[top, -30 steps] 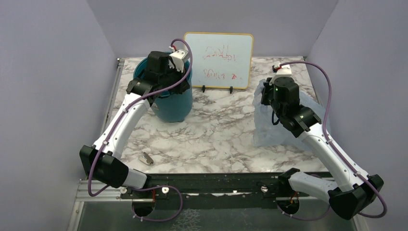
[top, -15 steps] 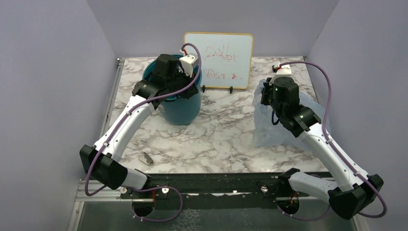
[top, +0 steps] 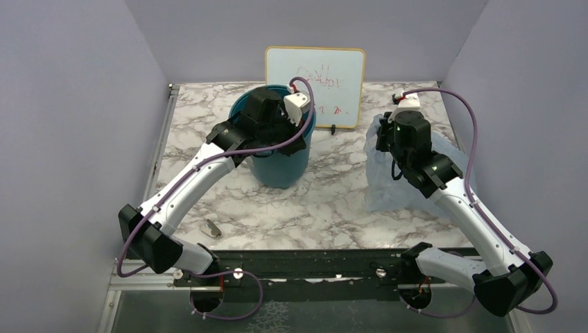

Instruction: Put the trash bags into the trash bin

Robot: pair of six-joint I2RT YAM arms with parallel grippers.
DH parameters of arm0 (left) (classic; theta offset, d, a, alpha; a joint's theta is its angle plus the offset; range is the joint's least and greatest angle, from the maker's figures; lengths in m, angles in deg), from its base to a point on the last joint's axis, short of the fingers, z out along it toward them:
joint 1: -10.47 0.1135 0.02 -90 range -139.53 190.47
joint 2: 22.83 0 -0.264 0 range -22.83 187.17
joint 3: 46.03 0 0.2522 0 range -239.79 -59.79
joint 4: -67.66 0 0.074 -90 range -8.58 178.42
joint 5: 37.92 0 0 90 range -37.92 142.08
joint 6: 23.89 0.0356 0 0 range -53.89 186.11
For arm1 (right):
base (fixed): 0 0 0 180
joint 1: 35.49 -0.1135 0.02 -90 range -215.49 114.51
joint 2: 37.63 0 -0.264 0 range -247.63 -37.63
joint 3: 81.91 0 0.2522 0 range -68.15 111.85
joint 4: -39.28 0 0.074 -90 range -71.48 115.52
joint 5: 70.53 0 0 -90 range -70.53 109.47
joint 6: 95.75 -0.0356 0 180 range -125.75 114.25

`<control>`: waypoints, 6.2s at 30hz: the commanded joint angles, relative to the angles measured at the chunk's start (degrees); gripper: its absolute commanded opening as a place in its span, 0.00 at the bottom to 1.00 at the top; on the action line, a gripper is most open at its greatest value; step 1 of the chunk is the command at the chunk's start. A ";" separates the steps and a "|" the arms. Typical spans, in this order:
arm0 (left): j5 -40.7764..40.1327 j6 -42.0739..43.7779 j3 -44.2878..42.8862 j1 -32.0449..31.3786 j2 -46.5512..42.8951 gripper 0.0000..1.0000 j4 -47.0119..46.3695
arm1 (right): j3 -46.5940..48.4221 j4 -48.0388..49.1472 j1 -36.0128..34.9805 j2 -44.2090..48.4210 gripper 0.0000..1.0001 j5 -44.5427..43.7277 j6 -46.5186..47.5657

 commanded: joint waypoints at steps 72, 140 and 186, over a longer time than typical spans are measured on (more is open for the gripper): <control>11.01 -1.85 0.89 -8.55 -7.85 0.83 -10.94 | 7.62 -7.70 0.02 3.18 0.01 8.84 -0.71; -9.78 5.18 63.16 -38.24 -13.92 0.99 -84.16 | 9.28 -24.05 0.02 28.48 0.01 58.66 6.26; -12.02 1.83 45.86 -38.23 -7.34 0.42 -54.95 | 6.19 -28.78 -0.03 24.40 0.01 4.54 -6.90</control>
